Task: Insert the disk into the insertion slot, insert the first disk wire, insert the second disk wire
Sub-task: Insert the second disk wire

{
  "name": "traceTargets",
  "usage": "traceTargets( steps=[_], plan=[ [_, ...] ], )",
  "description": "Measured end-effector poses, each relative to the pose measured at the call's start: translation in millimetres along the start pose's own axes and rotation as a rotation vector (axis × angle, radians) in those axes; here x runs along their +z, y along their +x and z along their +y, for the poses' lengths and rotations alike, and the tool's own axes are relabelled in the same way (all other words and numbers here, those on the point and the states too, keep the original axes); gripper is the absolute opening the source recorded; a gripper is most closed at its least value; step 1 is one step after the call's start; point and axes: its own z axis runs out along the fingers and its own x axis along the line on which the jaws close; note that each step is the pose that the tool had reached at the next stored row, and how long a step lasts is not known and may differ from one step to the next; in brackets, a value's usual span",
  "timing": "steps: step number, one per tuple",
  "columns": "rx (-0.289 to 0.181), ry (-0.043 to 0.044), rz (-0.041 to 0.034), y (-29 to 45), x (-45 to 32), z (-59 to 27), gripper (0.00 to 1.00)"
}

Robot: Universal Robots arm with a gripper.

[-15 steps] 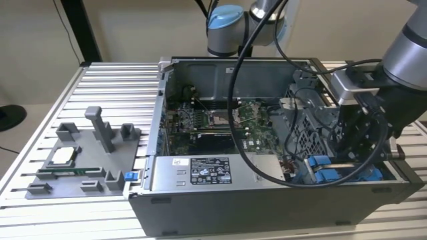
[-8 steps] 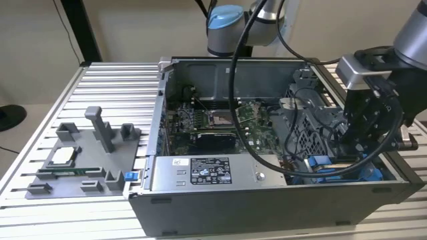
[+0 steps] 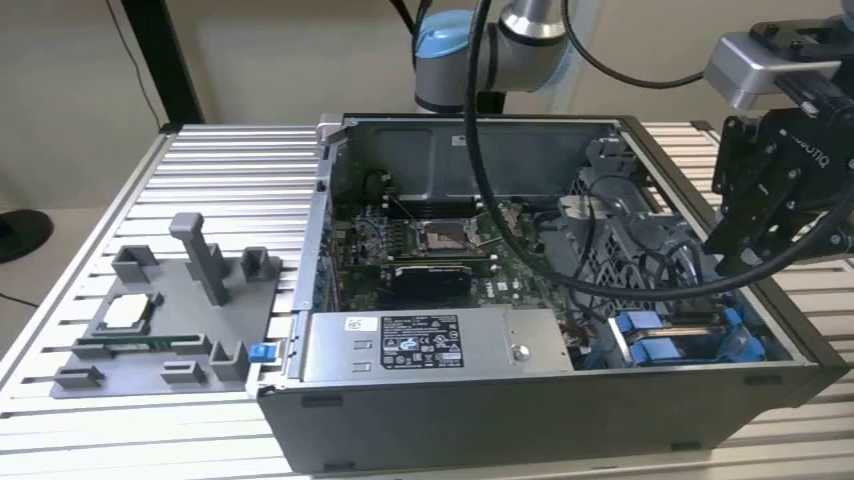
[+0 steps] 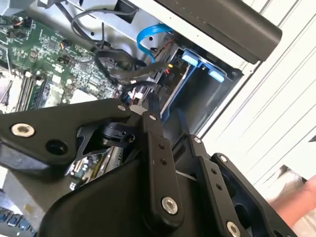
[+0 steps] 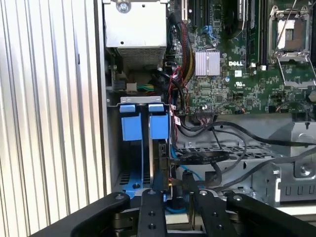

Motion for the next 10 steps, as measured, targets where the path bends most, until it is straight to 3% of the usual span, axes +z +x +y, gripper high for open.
traceTargets(
  steps=[10],
  plan=[
    [0.0,-0.0002,0.0001,-0.3,-2.0,-2.7,0.0]
  ],
)
